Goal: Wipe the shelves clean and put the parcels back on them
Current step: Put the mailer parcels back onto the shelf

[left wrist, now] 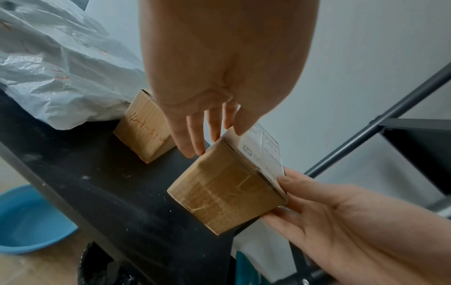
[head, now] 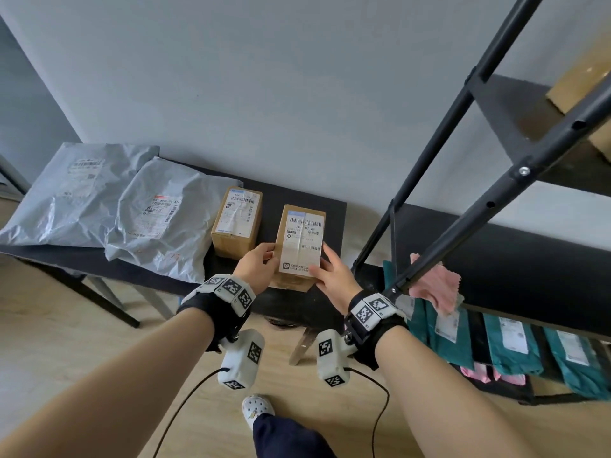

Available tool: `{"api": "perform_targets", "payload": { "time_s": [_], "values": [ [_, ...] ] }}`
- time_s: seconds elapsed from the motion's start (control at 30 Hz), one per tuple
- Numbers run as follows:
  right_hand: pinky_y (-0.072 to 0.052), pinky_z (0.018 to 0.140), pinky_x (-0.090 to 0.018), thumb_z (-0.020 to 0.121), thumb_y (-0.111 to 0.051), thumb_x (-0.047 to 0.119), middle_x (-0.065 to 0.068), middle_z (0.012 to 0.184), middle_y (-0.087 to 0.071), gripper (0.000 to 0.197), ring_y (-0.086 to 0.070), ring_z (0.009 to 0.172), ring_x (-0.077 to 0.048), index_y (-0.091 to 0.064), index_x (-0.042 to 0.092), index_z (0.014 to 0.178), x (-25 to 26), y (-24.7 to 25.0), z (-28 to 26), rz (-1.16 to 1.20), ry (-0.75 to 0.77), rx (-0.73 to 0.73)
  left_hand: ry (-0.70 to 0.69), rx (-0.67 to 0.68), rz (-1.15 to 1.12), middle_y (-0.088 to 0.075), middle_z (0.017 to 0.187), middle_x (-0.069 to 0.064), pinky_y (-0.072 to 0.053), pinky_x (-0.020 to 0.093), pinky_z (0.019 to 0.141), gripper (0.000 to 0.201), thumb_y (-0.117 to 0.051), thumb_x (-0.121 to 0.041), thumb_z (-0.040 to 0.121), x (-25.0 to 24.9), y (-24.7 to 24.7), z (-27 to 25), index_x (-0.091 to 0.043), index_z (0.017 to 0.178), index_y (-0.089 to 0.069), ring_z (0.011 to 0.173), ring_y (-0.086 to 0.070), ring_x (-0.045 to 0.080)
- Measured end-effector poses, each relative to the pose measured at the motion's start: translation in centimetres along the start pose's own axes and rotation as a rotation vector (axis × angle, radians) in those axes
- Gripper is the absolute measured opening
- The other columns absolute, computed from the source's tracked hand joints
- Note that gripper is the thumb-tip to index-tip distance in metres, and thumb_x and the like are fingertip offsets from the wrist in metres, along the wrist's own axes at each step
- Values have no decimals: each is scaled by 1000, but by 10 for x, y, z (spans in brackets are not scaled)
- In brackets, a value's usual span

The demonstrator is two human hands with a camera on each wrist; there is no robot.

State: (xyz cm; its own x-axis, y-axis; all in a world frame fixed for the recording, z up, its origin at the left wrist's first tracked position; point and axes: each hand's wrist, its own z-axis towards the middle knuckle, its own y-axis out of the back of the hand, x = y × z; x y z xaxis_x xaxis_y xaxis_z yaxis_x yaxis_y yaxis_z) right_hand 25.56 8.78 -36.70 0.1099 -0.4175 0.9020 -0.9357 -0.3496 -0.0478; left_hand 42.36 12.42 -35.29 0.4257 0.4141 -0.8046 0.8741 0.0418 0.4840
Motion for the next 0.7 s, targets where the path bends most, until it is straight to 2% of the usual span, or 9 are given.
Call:
{"api": "perform_targets", "payload": {
  "time_s": [0.07, 0.17, 0.2, 0.3, 0.37, 0.47, 0.53, 0.6, 0.7],
  "values": [
    [-48, 99, -33, 95, -47, -4, -7, 140, -50, 65, -47, 131, -24, -26, 24, 149, -9, 8, -23, -8, 40, -18, -35, 27, -18, -54, 134, 8, -45, 35, 101, 43, -48, -18, 96, 0, -10, -17, -16, 139, -42, 124, -51, 20],
    [-47, 103, -39, 92, -50, -5, -5, 138, -53, 65, -49, 129, -22, -32, 24, 147, -24, 18, -50, -17, 75, -75, -60, 86, -18, -55, 134, 6, -47, 37, 100, 47, -50, -18, 95, 0, -26, -39, -19, 141, -39, 122, -53, 20],
    [-47, 103, -38, 92, -51, -7, -4, 137, -53, 65, -50, 128, -21, -33, 24, 146, -32, 31, -78, -1, 93, -130, -99, 127, 9, -56, 133, 6, -48, 35, 98, 49, -51, -16, 95, -7, -44, -57, -20, 142, -38, 120, -55, 20],
    [-49, 100, -37, 89, -52, -11, -5, 135, -54, 68, -52, 125, -20, -35, 22, 146, -45, 39, -102, 9, 105, -169, -127, 165, 2, -61, 125, 4, -51, 30, 88, 50, -50, -13, 94, -7, -60, -72, -22, 142, -37, 109, -61, 19],
    [-48, 101, -38, 88, -54, -10, -6, 134, -55, 69, -52, 126, -21, -34, 21, 146, -58, 55, -131, 27, 108, -226, -164, 232, 14, -63, 123, 3, -51, 30, 87, 49, -51, -13, 94, -13, -82, -89, -25, 140, -39, 105, -62, 18],
    [-49, 99, -33, 87, -55, -11, -4, 130, -55, 67, -51, 126, -21, -36, 19, 144, -74, 86, -172, 57, 86, -326, -211, 335, 7, -65, 118, 2, -51, 29, 85, 48, -52, -11, 92, -22, -120, -108, -25, 137, -43, 101, -64, 18],
    [-46, 103, -40, 87, -56, -10, -3, 128, -54, 65, -49, 128, -23, -37, 17, 143, -81, 109, -194, 68, 62, -384, -238, 395, 8, -65, 118, 1, -50, 31, 90, 47, -53, -10, 92, -31, -146, -119, -24, 136, -43, 104, -63, 20],
    [-43, 105, -45, 87, -57, -9, -4, 133, -51, 64, -47, 129, -24, -37, 19, 142, -89, 135, -212, 89, 32, -446, -282, 452, 16, -64, 119, 1, -49, 35, 96, 48, -54, -10, 92, -42, -174, -128, -25, 137, -43, 107, -62, 20],
    [-49, 98, -43, 88, -56, -9, -8, 135, -53, 62, -52, 124, -27, -39, 22, 139, -98, 176, -237, 182, 11, -515, -339, 544, 68, -63, 122, 1, -50, 31, 93, 54, -54, -12, 93, -65, -218, -137, -27, 141, -37, 108, -62, 20]
  ]
}}
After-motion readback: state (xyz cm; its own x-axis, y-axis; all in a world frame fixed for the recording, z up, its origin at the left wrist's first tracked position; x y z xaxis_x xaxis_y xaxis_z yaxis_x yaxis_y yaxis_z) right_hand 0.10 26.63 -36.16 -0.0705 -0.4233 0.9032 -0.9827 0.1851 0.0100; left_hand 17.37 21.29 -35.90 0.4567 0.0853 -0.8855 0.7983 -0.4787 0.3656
